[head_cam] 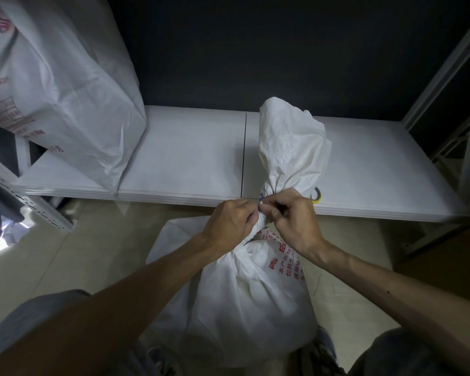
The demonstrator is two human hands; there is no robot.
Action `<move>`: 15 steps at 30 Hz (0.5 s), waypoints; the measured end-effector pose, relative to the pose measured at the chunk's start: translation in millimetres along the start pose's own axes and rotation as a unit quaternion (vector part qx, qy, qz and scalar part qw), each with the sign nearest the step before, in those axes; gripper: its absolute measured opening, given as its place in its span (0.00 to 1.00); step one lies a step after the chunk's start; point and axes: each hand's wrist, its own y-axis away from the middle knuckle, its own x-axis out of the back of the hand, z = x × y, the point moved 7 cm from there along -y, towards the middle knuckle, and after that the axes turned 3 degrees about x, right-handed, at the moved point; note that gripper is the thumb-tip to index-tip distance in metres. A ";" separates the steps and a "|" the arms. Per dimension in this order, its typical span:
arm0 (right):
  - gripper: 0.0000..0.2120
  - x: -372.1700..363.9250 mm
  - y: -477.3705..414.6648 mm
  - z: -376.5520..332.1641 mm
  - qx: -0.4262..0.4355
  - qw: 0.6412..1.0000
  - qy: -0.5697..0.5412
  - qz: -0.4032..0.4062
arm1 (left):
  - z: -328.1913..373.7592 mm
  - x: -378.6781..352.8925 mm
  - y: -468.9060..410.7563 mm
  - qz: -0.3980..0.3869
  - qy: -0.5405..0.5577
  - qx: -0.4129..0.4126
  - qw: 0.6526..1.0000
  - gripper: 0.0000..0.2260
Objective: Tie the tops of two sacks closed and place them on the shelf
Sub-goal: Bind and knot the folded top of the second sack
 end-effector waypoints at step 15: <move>0.03 -1.7 -4.2 5.6 -0.037 0.999 0.006 -0.028 | 2.0 3.2 0.5 0.016 -0.002 0.016 1.000 0.11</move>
